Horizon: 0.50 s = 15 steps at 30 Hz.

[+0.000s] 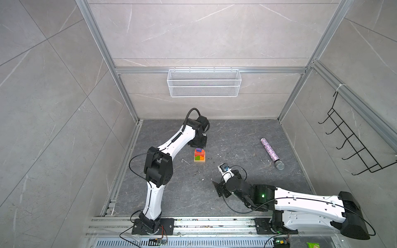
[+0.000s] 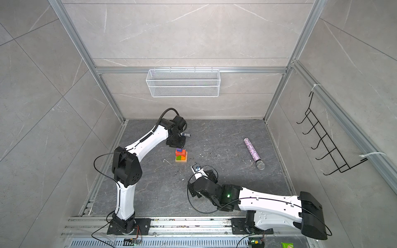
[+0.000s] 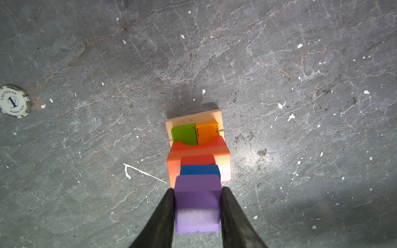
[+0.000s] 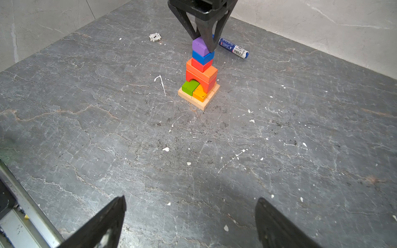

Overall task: Build the wood block tower
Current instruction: 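Lower the purple cube onto the blue cube atop the tower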

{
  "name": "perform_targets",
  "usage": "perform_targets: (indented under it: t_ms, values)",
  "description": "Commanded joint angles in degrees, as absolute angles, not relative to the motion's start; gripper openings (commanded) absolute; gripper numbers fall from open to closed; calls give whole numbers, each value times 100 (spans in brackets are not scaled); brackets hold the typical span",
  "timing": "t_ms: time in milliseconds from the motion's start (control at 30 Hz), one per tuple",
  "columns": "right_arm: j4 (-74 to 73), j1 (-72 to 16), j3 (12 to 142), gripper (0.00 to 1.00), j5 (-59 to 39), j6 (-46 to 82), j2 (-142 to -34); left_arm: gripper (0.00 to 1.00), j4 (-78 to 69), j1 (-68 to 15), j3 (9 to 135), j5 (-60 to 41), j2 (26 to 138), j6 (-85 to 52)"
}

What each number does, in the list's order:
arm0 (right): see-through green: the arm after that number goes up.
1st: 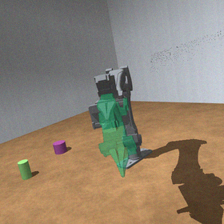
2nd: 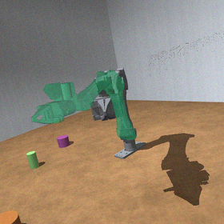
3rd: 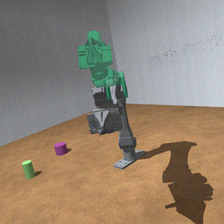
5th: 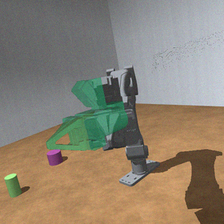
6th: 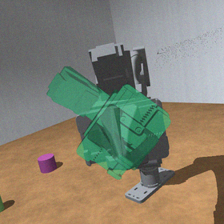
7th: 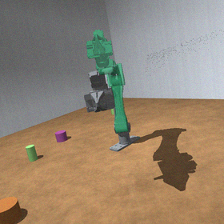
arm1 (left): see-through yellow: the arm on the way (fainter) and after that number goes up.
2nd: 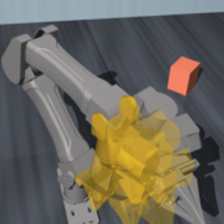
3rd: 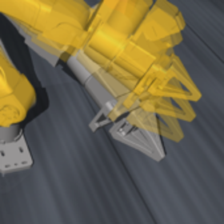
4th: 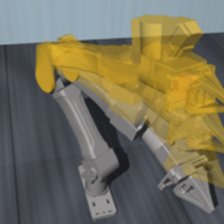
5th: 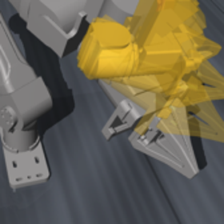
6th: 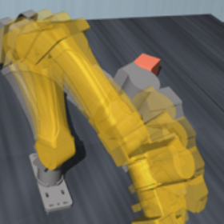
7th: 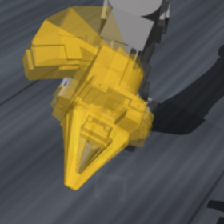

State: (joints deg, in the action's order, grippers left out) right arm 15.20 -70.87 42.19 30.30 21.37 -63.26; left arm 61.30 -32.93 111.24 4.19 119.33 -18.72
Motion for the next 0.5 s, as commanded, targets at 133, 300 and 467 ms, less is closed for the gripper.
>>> perform_targets:
  t_ms: [133,300,467]
  values:
    - [1615,-7122,4204,93,3152,2135,-6319,37,6251,-3319,11303,334,11997,-1967]
    - [1612,-7128,4189,94,3155,2149,-6311,43,6255,-3314,11270,312,11963,-2017]
    - [1613,-7127,4182,94,3155,2153,-6300,53,6251,-3318,11244,325,11971,-2057]
